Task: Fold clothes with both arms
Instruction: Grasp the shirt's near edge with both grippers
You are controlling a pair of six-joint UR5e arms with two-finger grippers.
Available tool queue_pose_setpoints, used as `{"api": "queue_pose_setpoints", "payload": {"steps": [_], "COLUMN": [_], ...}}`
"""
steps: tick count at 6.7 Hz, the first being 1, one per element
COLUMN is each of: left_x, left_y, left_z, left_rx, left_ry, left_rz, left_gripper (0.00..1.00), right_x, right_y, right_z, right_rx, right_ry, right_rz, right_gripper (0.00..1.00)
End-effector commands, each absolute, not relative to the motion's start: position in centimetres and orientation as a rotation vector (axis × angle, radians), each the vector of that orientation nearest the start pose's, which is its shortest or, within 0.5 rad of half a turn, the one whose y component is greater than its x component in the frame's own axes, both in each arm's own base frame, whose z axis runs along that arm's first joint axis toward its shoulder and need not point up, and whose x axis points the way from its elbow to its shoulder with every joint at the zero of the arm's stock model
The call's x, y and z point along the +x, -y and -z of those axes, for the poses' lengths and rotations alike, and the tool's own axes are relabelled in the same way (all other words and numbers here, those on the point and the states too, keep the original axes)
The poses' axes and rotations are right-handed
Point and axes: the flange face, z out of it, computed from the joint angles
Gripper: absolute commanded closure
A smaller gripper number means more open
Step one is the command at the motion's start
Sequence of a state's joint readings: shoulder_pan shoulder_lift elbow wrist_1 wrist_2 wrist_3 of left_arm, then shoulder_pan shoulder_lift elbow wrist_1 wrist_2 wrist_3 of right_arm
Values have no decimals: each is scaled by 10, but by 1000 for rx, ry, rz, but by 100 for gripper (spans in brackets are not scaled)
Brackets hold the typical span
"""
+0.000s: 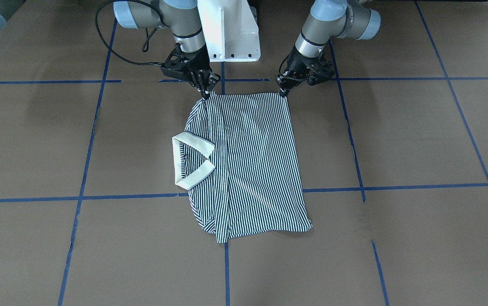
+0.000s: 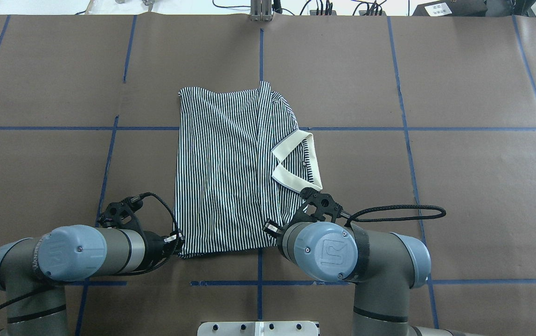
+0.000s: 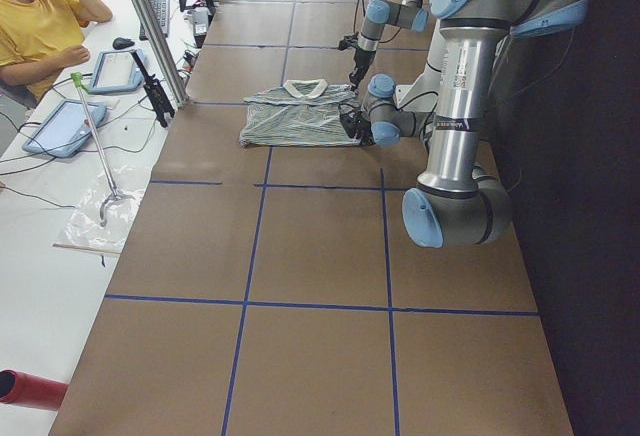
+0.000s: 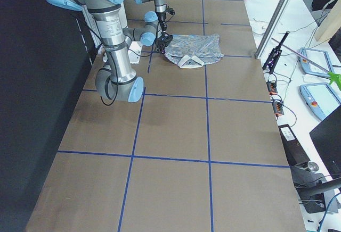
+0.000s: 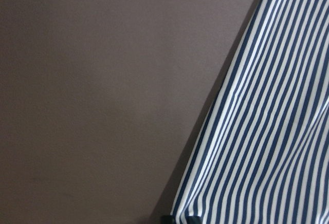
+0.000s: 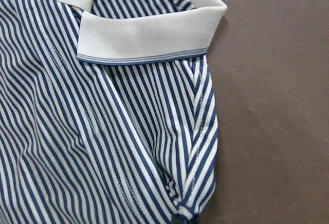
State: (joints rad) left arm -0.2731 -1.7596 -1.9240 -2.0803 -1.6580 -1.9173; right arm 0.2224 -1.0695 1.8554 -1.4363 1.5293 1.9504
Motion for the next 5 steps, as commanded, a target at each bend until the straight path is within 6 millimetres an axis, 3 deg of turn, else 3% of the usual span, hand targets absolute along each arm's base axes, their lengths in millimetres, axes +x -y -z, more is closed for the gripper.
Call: {"api": "queue_pose_setpoints", "payload": {"steps": [1,2,3,4,5], "left_x": [488,480,465,444,453], "left_y": [265,233,205,199,206], "left_z": [-296,-268,-240,-210,-198], "left_rx": [-141,-207,-260,-266,-249], "left_ry": [-1114,-1112,-1108,-1113,-1098], "left_rz": [532,536,531,523,517], "left_gripper": [100,100,100,100,100], "right_x": [-551,-532,-507,-484,-478], "right_y": [254,216,198,194,222], "right_z": [-247,-250,-227,-206,-197], "right_rx": [-48,-102,-136,-136,-104], "right_ry": [941,936,932,915,921], "right_rz": [-570,-573,-587,-583,-624], "right_gripper": [100,100,100,100,100]}}
